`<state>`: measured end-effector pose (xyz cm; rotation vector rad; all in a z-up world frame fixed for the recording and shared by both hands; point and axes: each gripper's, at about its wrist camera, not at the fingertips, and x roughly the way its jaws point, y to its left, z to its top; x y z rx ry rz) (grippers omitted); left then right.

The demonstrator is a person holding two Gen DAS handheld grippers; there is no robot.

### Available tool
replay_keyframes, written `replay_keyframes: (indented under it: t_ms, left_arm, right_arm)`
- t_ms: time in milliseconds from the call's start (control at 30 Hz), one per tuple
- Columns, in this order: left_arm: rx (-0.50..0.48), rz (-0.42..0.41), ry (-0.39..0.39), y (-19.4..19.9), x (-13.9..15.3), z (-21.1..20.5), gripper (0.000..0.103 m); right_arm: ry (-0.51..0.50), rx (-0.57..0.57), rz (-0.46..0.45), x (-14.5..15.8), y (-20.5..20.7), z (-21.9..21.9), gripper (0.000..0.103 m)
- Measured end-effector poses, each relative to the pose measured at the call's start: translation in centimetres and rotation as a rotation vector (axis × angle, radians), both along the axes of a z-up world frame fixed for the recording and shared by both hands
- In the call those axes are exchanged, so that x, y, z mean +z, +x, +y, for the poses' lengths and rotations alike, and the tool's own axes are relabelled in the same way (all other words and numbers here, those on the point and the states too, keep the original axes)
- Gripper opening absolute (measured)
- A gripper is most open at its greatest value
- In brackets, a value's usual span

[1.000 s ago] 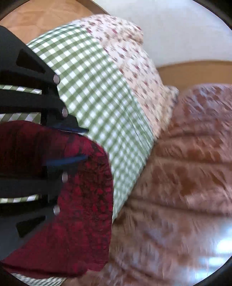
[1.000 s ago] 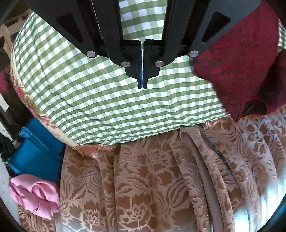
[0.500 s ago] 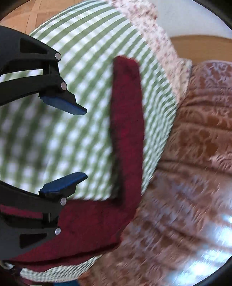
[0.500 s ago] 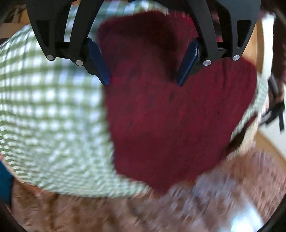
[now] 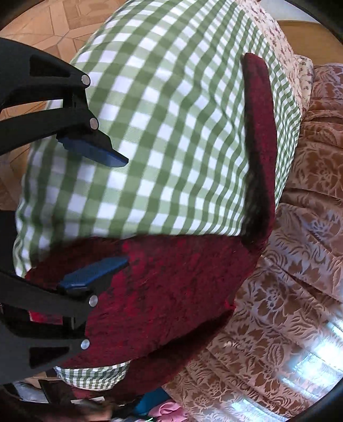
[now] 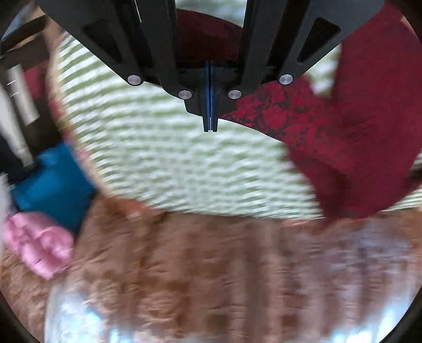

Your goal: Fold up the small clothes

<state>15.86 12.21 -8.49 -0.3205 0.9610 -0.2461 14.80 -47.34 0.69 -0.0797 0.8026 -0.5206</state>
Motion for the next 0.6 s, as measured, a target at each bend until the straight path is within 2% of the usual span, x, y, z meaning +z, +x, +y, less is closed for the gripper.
replay_keyframes:
  t_ms: [100,167,200,233,267,300,333,367,433,500,533,600]
  left_arm:
    - [-0.006,-0.001,-0.040,-0.5,0.3,0.1,0.071]
    - [-0.002,-0.005,-0.060,-0.7,0.6,0.3,0.072]
    - [0.000,-0.005,-0.071,-0.8,0.6,0.4,0.073]
    - [0.001,-0.005,-0.084,-0.9,0.7,0.7,0.073]
    - [0.000,-0.005,-0.106,-1.0,0.7,1.0,0.073]
    - [-0.002,-0.004,-0.128,-1.1,0.6,1.2,0.073]
    - [-0.007,-0.004,-0.142,-1.2,0.6,1.2,0.073]
    - [-0.020,-0.003,-0.165,-1.2,0.4,1.2,0.073]
    - [-0.043,-0.004,-0.194,-1.1,0.2,0.8,0.073]
    - [-0.062,-0.005,-0.215,-0.9,0.0,0.2,0.073]
    - [-0.078,-0.004,-0.232,-0.5,-0.3,-0.3,0.073]
    - [-0.092,0.002,-0.260,0.0,-0.8,-1.0,0.073]
  right_arm:
    - [-0.115,-0.147,-0.008,0.3,3.4,-4.6,0.000]
    - [-0.116,-0.203,-0.012,0.9,4.4,-6.9,0.000]
    - [-0.107,-0.220,-0.019,1.3,4.9,-7.8,0.009]
    - [-0.085,-0.238,-0.028,1.8,4.9,-8.5,0.020]
    - [-0.064,-0.246,-0.042,2.0,4.8,-8.6,0.056]
    - [-0.035,-0.240,-0.073,2.2,4.3,-8.2,0.086]
    - [-0.015,-0.213,-0.101,2.2,3.6,-7.4,0.088]
    - [0.026,-0.132,-0.122,2.0,2.2,-5.4,0.088]
    - [0.148,0.005,-0.073,0.2,0.8,-2.2,0.088]
    - [0.372,0.151,-0.013,-2.5,-1.9,2.0,0.087]
    - [0.446,0.195,0.013,-3.6,-2.7,3.4,0.085]
    - [0.613,0.298,0.078,-6.2,-4.7,7.3,0.076]
